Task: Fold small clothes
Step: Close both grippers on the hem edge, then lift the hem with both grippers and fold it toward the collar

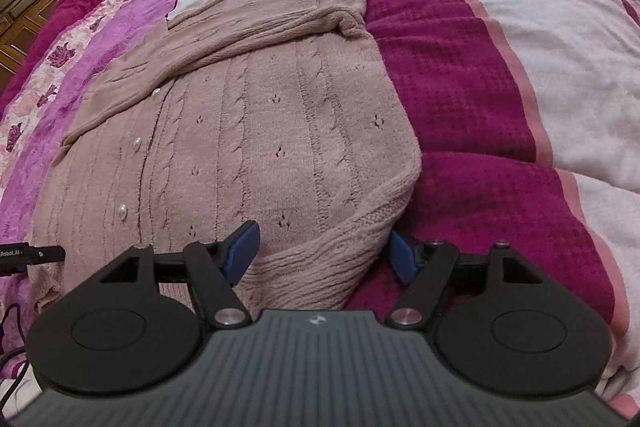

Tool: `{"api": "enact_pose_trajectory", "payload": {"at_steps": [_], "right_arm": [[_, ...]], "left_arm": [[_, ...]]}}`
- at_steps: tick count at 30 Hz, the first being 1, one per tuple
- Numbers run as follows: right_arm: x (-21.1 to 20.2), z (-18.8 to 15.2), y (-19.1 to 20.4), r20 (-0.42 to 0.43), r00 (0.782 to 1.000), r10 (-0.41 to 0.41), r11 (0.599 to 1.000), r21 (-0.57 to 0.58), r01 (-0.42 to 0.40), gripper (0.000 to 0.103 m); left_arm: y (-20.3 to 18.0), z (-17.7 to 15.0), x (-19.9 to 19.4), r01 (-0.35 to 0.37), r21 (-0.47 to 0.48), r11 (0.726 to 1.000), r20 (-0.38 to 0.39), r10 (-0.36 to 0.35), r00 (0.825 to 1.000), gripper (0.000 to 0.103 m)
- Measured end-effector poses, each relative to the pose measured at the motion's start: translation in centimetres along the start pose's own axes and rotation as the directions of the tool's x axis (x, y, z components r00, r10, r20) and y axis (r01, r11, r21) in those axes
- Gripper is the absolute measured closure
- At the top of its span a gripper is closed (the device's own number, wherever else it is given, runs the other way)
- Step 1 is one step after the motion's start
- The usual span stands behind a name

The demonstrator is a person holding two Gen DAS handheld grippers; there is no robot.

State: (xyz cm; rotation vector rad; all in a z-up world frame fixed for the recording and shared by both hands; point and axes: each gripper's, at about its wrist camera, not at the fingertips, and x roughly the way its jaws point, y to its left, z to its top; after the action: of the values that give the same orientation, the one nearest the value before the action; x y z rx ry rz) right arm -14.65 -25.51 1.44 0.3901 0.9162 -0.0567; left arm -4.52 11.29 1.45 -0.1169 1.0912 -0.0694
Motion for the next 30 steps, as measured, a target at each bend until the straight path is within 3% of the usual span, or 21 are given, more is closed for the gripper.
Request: {"api": "enact_pose_trajectory", "payload": {"at_steps": [6, 9, 11, 14, 17, 23, 30], "right_arm": [[0.5, -0.2, 0.1, -0.01, 1.0, 0.01, 1.0, -0.024, -0.011, 0.03], [0.7, -0.2, 0.2, -0.014, 1.0, 0.001, 0.999, -0.032, -0.002, 0.043], [0.8, -0.2, -0.1, -0.016, 1.0, 0.003, 1.0, -0.016, -0.003, 0.057], [0.8, -0.2, -0.7, -0.016, 1.0, 0.012, 1.0, 0.017, -0.012, 0.072], [0.7, -0.1, -1.1, -0.011, 1.0, 0.028, 0.999, 0.043, -0.027, 0.084], [-0.9, 0.2, -1.9, 0.058, 0.99, 0.129, 0.987, 0.085, -0.133, 0.09], [-2.8, 1.8, -1.8, 0.17, 0.957, 0.236, 0.961, 0.104, -0.256, 0.09]], "left_arm": [[-0.5, -0.7, 0.8, 0.052, 0.015, 0.999, -0.033, -0.052, 0.998, 0.046], [-1.1, -0.8, 1.4, 0.056, 0.045, 0.997, -0.033, -0.054, 0.998, 0.049], [-1.1, -0.8, 1.5, 0.055, 0.059, 0.997, -0.028, -0.054, 0.998, 0.051], [-0.7, -0.9, 1.4, 0.099, 0.04, 0.994, -0.04, -0.097, 0.994, 0.072], [-0.4, -1.2, 1.1, 0.13, 0.004, 0.991, -0.033, -0.13, 0.991, 0.078], [-0.2, -1.3, -1.4, 0.224, -0.015, 0.974, 0.05, -0.223, 0.974, 0.08], [-0.4, 0.6, -4.4, 0.288, -0.031, 0.957, 0.177, -0.278, 0.944, 0.081]]}}
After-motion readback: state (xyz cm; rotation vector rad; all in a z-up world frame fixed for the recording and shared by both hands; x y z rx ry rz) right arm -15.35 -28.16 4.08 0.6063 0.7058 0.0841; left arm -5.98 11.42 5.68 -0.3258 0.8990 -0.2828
